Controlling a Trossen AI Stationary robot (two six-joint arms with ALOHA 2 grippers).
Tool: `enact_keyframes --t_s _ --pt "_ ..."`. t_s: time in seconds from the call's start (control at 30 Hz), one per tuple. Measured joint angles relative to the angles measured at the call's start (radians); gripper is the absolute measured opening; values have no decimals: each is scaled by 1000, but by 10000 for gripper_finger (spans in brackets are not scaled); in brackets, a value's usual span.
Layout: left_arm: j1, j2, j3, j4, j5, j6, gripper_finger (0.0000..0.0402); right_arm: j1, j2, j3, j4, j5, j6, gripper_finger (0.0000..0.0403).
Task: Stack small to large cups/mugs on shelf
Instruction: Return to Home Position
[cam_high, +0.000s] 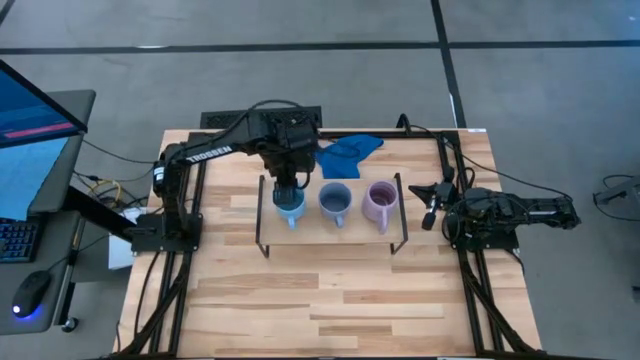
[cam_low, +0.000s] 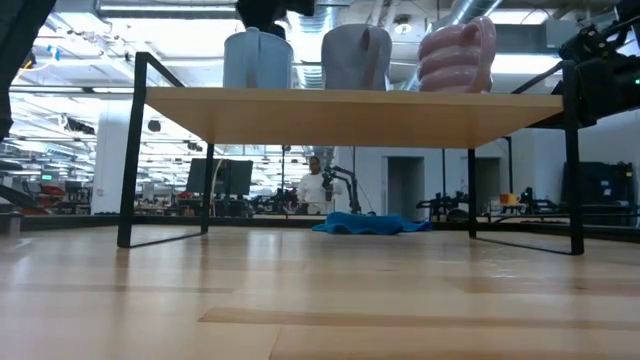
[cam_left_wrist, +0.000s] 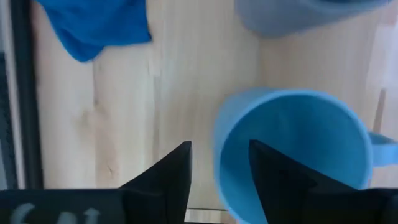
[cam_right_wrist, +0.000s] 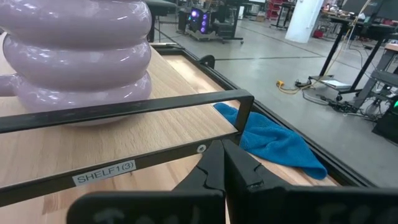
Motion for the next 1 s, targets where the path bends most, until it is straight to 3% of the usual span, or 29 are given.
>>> enact_keyframes --t_s 0.27,0.4,0.63,0.8,1.0 --pt "1 -3 169 0 -19 7 150 0 0 0 -1 0 0 13" --pt "4 -38 247 2 -92 46 150 0 0 0 -1 0 0 13" --pt "-1 -175 198 183 -128 61 150 1 0 0 0 -11 1 13" --pt "-11 -342 24 331 -92 63 150 1 0 0 16 -15 -1 13" --pt "-40 -624 -402 622 -148 58 150 -18 0 0 83 28 -76 13"
